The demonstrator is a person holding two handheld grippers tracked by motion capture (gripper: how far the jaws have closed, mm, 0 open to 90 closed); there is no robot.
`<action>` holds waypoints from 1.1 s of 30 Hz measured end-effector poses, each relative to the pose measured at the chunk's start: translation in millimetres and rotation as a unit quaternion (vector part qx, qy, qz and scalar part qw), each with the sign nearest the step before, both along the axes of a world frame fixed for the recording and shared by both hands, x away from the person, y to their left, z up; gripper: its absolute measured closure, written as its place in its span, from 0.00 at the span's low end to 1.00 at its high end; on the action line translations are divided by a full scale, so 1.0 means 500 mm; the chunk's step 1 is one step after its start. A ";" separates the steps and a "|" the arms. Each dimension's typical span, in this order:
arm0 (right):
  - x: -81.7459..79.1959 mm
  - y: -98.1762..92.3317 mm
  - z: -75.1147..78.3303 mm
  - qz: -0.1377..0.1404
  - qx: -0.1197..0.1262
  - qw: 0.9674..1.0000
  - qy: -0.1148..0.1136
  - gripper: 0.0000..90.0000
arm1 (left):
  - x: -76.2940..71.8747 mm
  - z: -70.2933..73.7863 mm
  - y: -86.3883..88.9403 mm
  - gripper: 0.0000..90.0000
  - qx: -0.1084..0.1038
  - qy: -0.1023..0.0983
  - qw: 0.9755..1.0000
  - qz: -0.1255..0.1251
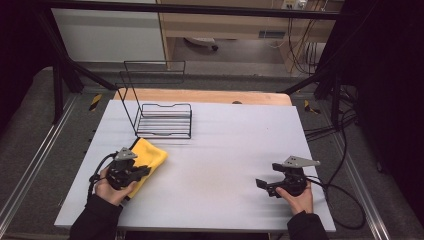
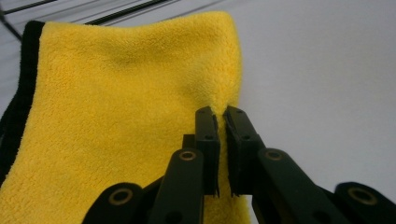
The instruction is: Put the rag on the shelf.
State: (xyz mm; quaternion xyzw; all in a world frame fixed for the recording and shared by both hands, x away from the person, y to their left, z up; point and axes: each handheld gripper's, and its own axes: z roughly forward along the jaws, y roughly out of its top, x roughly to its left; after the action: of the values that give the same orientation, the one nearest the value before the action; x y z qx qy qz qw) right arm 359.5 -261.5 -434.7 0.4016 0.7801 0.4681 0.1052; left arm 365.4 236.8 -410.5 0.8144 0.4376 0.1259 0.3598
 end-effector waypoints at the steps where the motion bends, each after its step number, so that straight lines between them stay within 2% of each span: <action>1: 0.000 0.000 0.000 -0.001 -0.001 1.000 0.000 0.02 | -0.006 -0.001 -0.021 0.93 0.002 -0.004 1.000 -0.008; 2: 0.000 0.001 0.000 -0.002 -0.001 1.000 0.000 0.02 | -0.006 -0.001 -0.021 0.93 0.002 -0.004 1.000 -0.008; 4: 0.000 0.001 -0.001 -0.004 -0.001 1.000 -0.002 0.02 | -0.011 -0.005 -0.052 0.93 0.001 -0.005 1.000 -0.017; 7: 0.000 0.001 -0.001 -0.005 0.000 1.000 -0.003 0.02 | -0.012 -0.008 -0.070 0.93 0.003 -0.006 1.000 -0.019; 11: 0.001 0.002 -0.001 -0.006 0.001 1.000 -0.005 0.02 | -0.011 -0.014 -0.101 0.93 -0.009 0.000 1.000 -0.018; 12: 0.001 0.002 -0.001 -0.005 0.000 1.000 -0.006 0.02 | -0.009 -0.021 -0.113 0.93 -0.003 0.001 1.000 -0.021; 14: 0.001 0.003 -0.001 -0.007 -0.001 1.000 -0.005 0.02 | -0.007 -0.027 -0.116 0.91 0.003 0.003 1.000 -0.024; 16: 0.002 0.003 -0.002 -0.008 -0.002 1.000 -0.005 0.02 | -0.003 -0.035 -0.115 0.90 -0.002 0.010 1.000 -0.030; 17: 0.002 0.004 -0.002 -0.012 -0.002 1.000 -0.003 0.02 | -0.002 -0.036 -0.111 0.84 -0.005 0.013 0.999 -0.035; 18: 0.002 0.005 -0.003 -0.014 -0.002 1.000 -0.002 0.02 | -0.002 -0.028 -0.103 0.80 -0.016 0.007 0.998 -0.052; 19: 0.002 0.005 -0.003 -0.014 -0.002 1.000 -0.002 0.02 | -0.002 -0.028 -0.103 0.76 -0.016 0.007 0.998 -0.052; 20: 0.002 0.008 -0.003 -0.015 -0.005 1.000 -0.001 0.02 | -0.003 -0.012 -0.090 0.70 -0.030 -0.002 0.998 -0.058; 22: 0.002 0.010 -0.003 -0.013 -0.008 1.000 -0.004 0.02 | -0.003 -0.005 -0.081 0.59 -0.031 -0.009 0.998 -0.059; 23: 0.002 0.010 -0.003 -0.013 -0.008 1.000 -0.004 0.02 | -0.004 0.002 -0.071 0.59 -0.028 -0.020 0.998 -0.055; 25: 0.003 0.020 -0.002 -0.014 -0.009 1.000 -0.003 0.03 | 0.000 0.014 -0.044 0.47 -0.019 -0.037 0.998 -0.043; 26: 0.003 0.023 -0.001 -0.013 -0.012 1.000 -0.002 0.03 | 0.004 0.020 -0.026 0.45 -0.015 -0.041 0.998 -0.036; 27: 0.003 0.029 0.000 -0.013 -0.013 1.000 -0.003 0.03 | 0.014 0.028 0.009 0.43 -0.009 -0.043 0.999 -0.018; 28: 0.003 0.029 0.000 -0.013 -0.013 1.000 -0.003 0.03 | 0.014 0.028 0.009 0.43 -0.009 -0.043 0.999 -0.018; 29: 0.004 0.042 0.002 -0.014 -0.013 1.000 0.001 0.03 | 0.018 0.029 0.027 0.43 -0.007 -0.044 0.999 -0.008; 32: 0.006 0.057 0.003 -0.013 -0.016 1.000 0.004 0.03 | 0.029 0.021 0.072 0.45 0.009 -0.028 1.000 0.007; 33: 0.007 0.072 0.005 -0.012 -0.018 1.000 0.006 0.03 | 0.031 0.015 0.085 0.48 0.019 -0.021 1.000 0.010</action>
State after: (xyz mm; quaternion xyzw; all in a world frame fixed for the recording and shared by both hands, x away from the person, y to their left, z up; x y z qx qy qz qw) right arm 363.2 -225.4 -432.4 0.4121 0.7841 0.4500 0.1131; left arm 380.7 279.1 -403.1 0.8140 0.4352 0.1549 0.3522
